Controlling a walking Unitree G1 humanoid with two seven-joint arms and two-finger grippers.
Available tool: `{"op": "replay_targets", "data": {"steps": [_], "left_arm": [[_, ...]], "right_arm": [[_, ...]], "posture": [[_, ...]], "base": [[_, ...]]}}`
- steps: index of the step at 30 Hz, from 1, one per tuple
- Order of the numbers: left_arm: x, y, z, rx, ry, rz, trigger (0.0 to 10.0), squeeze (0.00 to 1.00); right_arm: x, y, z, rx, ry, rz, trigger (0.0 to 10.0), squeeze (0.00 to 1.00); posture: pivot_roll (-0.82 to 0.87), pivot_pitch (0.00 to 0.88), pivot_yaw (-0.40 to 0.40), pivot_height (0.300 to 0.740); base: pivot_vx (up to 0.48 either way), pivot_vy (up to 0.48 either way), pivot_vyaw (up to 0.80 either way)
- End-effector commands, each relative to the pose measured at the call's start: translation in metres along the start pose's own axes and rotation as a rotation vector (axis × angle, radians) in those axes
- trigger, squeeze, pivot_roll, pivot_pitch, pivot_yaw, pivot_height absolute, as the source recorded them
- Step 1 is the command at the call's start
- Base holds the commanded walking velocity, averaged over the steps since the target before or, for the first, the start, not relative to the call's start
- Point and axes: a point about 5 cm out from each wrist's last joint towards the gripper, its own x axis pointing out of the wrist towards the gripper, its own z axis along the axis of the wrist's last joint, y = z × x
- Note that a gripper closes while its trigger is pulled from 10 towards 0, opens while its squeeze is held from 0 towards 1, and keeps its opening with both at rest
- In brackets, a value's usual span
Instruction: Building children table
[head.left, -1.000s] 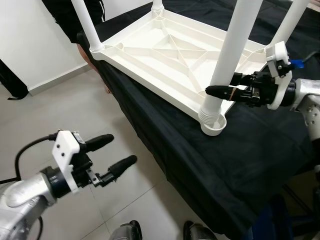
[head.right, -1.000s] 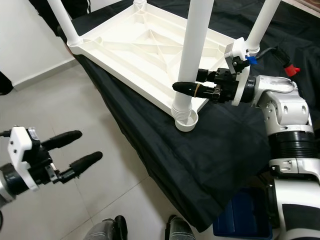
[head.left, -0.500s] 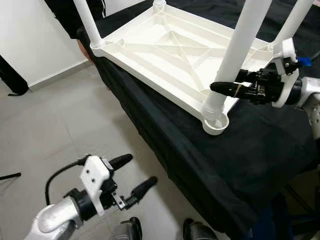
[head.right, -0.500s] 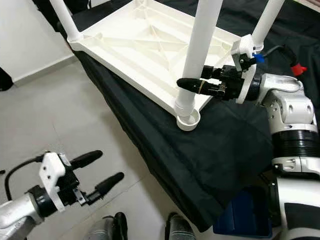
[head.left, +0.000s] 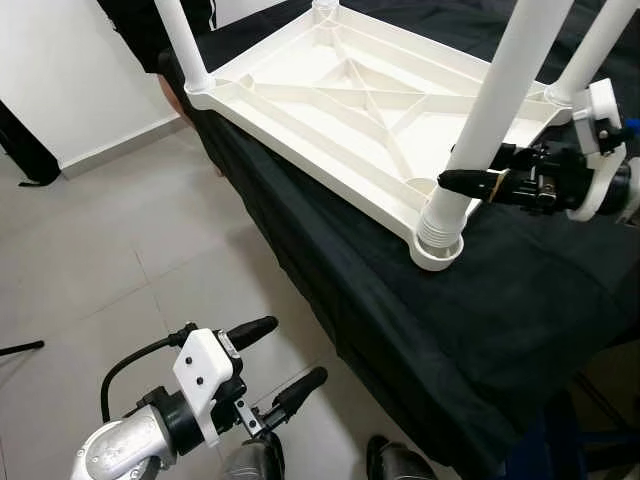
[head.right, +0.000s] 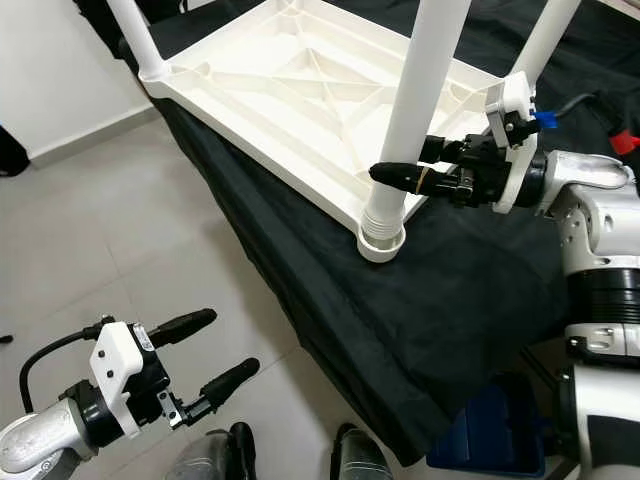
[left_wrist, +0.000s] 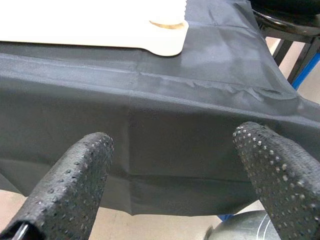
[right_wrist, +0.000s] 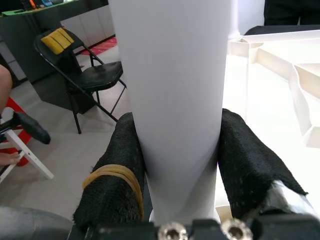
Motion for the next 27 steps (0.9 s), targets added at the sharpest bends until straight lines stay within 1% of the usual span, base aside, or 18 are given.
{"op": "replay_targets", "data": {"steps": [1,9,15,17,21,23,27], "left_arm": [[-0.002,-0.003,-0.006,-0.008,0.021,0.006,10.0,0.0],[-0.001,-0.001,-0.007,0.005,0.015,0.009,10.0,0.0],[-0.001,0.0,-0.007,0.01,0.015,0.004,10.0,0.0],[0.0,-0.001,-0.007,0.014,0.014,0.0,10.0,0.0],[0.0,-0.001,-0.007,0.015,0.014,-0.001,10.0,0.0],[0.0,-0.001,-0.007,0.018,0.014,-0.005,10.0,0.0],[0.001,-0.001,-0.007,0.021,0.014,-0.007,10.0,0.0]], "right_arm": [[-0.002,0.003,0.001,-0.003,0.002,0.023,10.0,0.0],[0.0,0.007,-0.005,-0.015,-0.001,0.003,10.0,0.0],[0.008,0.012,-0.012,-0.043,-0.001,-0.023,10.0,0.0],[0.012,0.018,-0.015,-0.077,-0.006,-0.049,10.0,0.0],[0.013,0.02,-0.016,-0.085,-0.007,-0.054,10.0,0.0],[0.012,0.026,-0.021,-0.089,0.001,-0.076,10.0,0.0],[0.012,0.031,-0.025,-0.09,0.01,-0.103,10.0,0.0]], "posture": [[0.02,0.316,0.021,0.74],[0.03,0.315,0.025,0.74],[0.03,0.314,0.028,0.74],[0.03,0.315,0.029,0.74],[0.03,0.315,0.029,0.74],[0.02,0.314,0.029,0.74],[0.02,0.313,0.029,0.74]], "base": [[0.0,0.0,0.0],[0.0,0.0,0.0],[0.0,0.0,0.0],[0.0,0.0,0.0],[0.0,0.0,0.0],[0.0,0.0,0.0],[0.0,0.0,0.0]]}}
